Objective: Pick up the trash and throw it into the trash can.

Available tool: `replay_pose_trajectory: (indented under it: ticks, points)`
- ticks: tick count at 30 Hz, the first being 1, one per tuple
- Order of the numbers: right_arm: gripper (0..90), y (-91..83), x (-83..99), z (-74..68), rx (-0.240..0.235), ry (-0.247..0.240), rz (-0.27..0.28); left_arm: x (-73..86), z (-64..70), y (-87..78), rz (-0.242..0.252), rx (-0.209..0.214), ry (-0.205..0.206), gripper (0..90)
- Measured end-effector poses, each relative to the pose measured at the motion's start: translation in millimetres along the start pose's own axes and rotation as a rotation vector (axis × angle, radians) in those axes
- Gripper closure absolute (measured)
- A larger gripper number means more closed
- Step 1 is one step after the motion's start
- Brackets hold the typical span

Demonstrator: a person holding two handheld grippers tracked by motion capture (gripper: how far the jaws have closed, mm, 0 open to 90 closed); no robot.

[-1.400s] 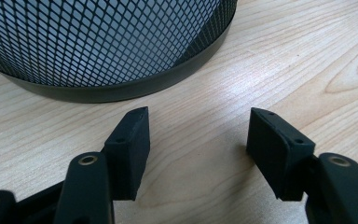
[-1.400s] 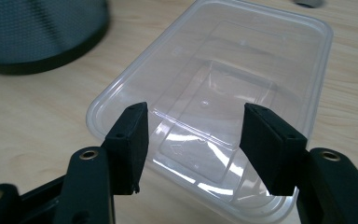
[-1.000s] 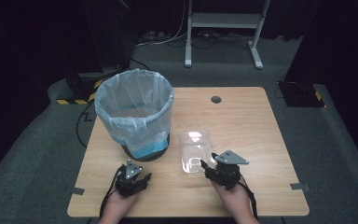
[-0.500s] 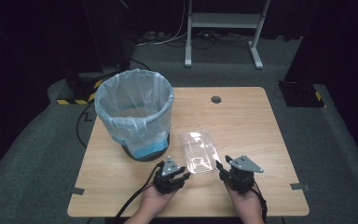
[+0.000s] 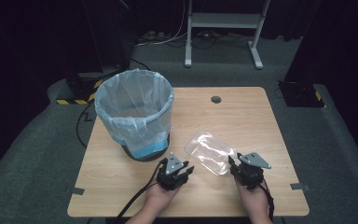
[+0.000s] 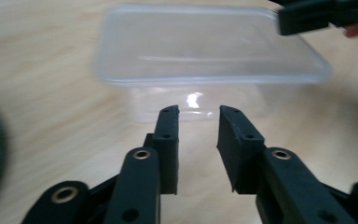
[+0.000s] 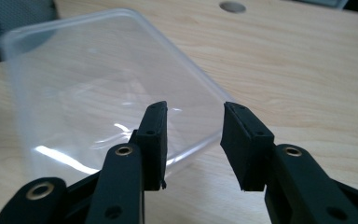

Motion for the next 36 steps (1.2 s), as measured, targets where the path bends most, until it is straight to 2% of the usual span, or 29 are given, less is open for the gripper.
replay_pose_trajectory:
  ticks: [3, 5, 6, 7, 8, 11, 13, 14, 15, 16, 17, 18, 19, 20, 21, 22, 23, 24, 25, 28, 30, 31, 32, 33, 36]
  points:
    - [60.6, 4.6, -4.9, 20.1, 0.039, 0.023, 0.004, -7.8, -15.7, 3.2, 0.039, -0.072, -0.001, 65.6]
    - [60.7, 0.6, -7.8, 29.9, 0.053, 0.045, 0.003, -7.1, -26.7, 10.4, 0.042, -0.14, 0.027, 66.6]
    - [61.4, -4.4, -9.2, 32.6, 0.059, 0.052, 0.026, -8.3, -29.3, 17.6, 0.087, -0.174, -0.022, 67.4]
    - [62.4, -9.3, -9.0, 33.6, 0.068, 0.054, 0.035, -12.4, -29.5, 26.3, 0.156, -0.184, -0.094, 68.6]
    - [63.2, -12.0, -7.2, 33.4, 0.072, 0.053, 0.036, -17.1, -28.2, 34.9, 0.224, -0.211, -0.233, 69.1]
    - [67.0, -11.7, 5.6, 33.8, 0.087, 0.06, 0.009, -21.6, -29.9, 51.6, 0.236, -0.235, -0.257, 70.0]
    - [69.3, -7.1, 15.9, 35.1, 0.092, 0.071, -0.02, -23.7, -32.2, 62.0, 0.225, -0.236, -0.273, 70.3]
    - [70.0, -2.8, 20.6, 35.8, 0.091, 0.072, -0.041, -23.5, -32.7, 65.3, 0.205, -0.222, -0.268, 70.4]
    - [70.2, 1.8, 24.8, 34.8, 0.082, 0.074, -0.062, -16.5, -39.5, 60.7, 0.067, -0.172, -0.029, 70.3]
    - [70.1, 6.0, 27.4, 33.4, 0.073, 0.063, -0.076, -11.0, -38.3, 57.5, 0.001, -0.156, 0.046, 71.3]
    - [70.0, 10.5, 28.4, 31.6, 0.074, 0.05, -0.082, -6.9, -31.8, 55.2, -0.025, -0.116, 0.077, 71.4]
    - [70.2, 11.7, 27.8, 31.6, 0.073, 0.043, -0.084, -4.4, -23.6, 54.4, -0.013, -0.102, 0.051, 71.8]
    - [69.9, 11.9, 26.8, 31.6, 0.077, 0.051, -0.083, 0.3, -14.0, 50.5, -0.012, -0.081, 0.06, 72.9]
    - [69.9, 11.9, 26.8, 31.6, 0.077, 0.051, -0.083, 0.3, -14.0, 50.5, -0.012, -0.081, 0.06, 72.9]
    - [69.8, 10.6, 24.6, 32.3, 0.055, 0.038, -0.088, 6.2, -4.1, 43.3, -0.023, -0.05, 0.078, 73.2]
    - [69.6, 11.3, 24.2, 31.1, 0.057, 0.011, -0.085, 12.3, 4.0, 33.2, -0.025, -0.039, 0.088, 73.2]
    - [69.3, 12.0, 23.9, 30.0, 0.065, -0.003, -0.083, 13.3, 4.0, 27.5, -0.017, -0.052, 0.1, 73.2]
    - [69.0, 11.9, 23.7, 30.6, 0.079, -0.004, -0.08, 11.0, 2.1, 21.9, 0.001, -0.069, 0.1, 73.2]
    - [68.6, 9.9, 23.1, 33.4, 0.078, 0.015, -0.072, 6.1, -0.3, 15.8, 0.023, -0.08, 0.106, 73.2]
    - [65.4, -1.6, 19.5, 40.0, 0.069, 0.065, -0.041, -19.0, 0.6, 6.5, 0.105, -0.052, 0.066, 70.8]
    - [61.9, -8.9, 15.7, 36.4, 0.052, 0.073, -0.017, -32.1, 3.6, 13.2, 0.135, -0.046, 0.052, 64.6]
    - [59.0, -11.1, 13.4, 32.5, 0.044, 0.076, 0.0, -36.7, 2.9, 20.1, 0.136, -0.054, 0.057, 60.3]
    - [56.3, -13.5, 11.1, 28.5, 0.029, 0.08, 0.011, -40.4, 1.3, 29.1, 0.133, -0.058, 0.043, 57.2]
    - [53.6, -15.2, 8.9, 24.9, 0.014, 0.088, 0.02, -42.7, -2.7, 38.4, 0.114, -0.064, 0.039, 54.6]
    - [45.5, -12.6, 4.7, 17.2, -0.029, 0.142, 0.041, -44.9, -15.0, 62.6, 0.059, -0.055, -0.027, 48.1]
Point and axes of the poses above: each handheld gripper's, and its own axes: y roughly forward along the jaws, x roughly out of its underside, z roughly to its right, the point moved 6 cm from there along y, roughly forward along the jaws, and after that the axes turned 10 degrees about -z, right-handed, at the moved point
